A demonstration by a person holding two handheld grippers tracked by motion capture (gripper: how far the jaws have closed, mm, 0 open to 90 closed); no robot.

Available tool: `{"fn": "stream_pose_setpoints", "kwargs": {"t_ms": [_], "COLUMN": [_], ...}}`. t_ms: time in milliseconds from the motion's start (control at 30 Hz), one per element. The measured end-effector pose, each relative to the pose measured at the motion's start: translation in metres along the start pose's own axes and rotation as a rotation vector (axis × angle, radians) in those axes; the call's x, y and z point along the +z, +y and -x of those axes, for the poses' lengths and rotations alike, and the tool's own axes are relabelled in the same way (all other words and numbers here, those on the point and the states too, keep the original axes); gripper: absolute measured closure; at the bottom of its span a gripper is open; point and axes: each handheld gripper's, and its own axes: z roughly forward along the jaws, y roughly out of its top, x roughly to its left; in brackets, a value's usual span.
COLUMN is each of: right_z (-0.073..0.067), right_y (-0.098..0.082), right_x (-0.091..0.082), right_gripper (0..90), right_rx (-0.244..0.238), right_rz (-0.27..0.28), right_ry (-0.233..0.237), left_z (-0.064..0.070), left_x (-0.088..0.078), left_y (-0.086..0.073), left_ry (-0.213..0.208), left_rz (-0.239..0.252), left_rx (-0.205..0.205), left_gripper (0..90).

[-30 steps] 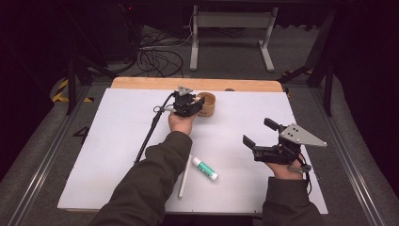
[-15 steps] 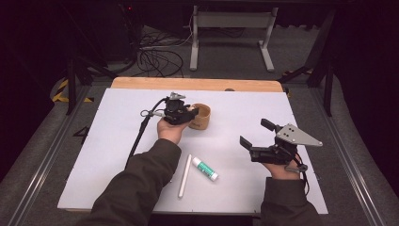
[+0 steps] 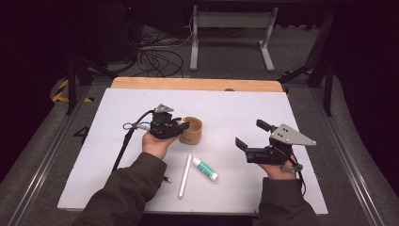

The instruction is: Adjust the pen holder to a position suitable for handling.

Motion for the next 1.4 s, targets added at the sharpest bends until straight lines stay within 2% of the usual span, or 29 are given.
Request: {"fn": "stream_pose_setpoints", "kwargs": {"t_ms": [67, 200, 267, 633, 900, 1033, 1233, 1300, 1400], "right_z": [0.000, 0.000, 0.000, 0.000, -0.002, -0.002, -0.003, -0.003, -0.004], "right_y": [0.000, 0.000, 0.000, -0.001, -0.002, -0.002, -0.002, -0.002, -0.002], "right_x": [0.000, 0.001, 0.001, 0.002, 0.003, 0.004, 0.005, 0.006, 0.006], "right_gripper": [4.1, 4.1, 4.1, 4.1, 4.1, 4.1, 4.1, 4.1, 4.1], "right_rx": [0.003, 0.002, -0.001, 0.003, -0.004, -0.007, -0.008, -0.010, -0.008], "right_rz": [0.000, 0.000, 0.000, -0.007, -0.015, -0.016, -0.020, -0.023, -0.024], "right_ry": [0.000, 0.001, 0.002, 0.002, 0.006, 0.006, 0.010, 0.009, 0.009], "left_z": [0.000, 0.000, 0.000, -0.003, -0.002, -0.003, -0.005, -0.004, -0.004], "left_x": [-0.003, -0.009, -0.012, -0.030, -0.038, -0.041, -0.039, -0.039, -0.039], "left_y": [-0.002, -0.006, -0.009, -0.025, -0.033, -0.037, -0.040, -0.041, -0.043], "left_ry": [-0.004, -0.008, -0.011, 0.002, 0.007, 0.012, -0.002, -0.004, 0.024], "left_rz": [-0.005, -0.012, -0.011, 0.014, 0.018, 0.036, 0.061, 0.055, 0.053], "left_rx": [-0.008, 0.007, 0.002, 0.008, 0.007, 0.015, 0.018, 0.031, 0.054], "left_gripper": [56.2, 56.2, 56.2, 56.1, 56.1, 56.0, 55.3, 54.0, 42.4]}}
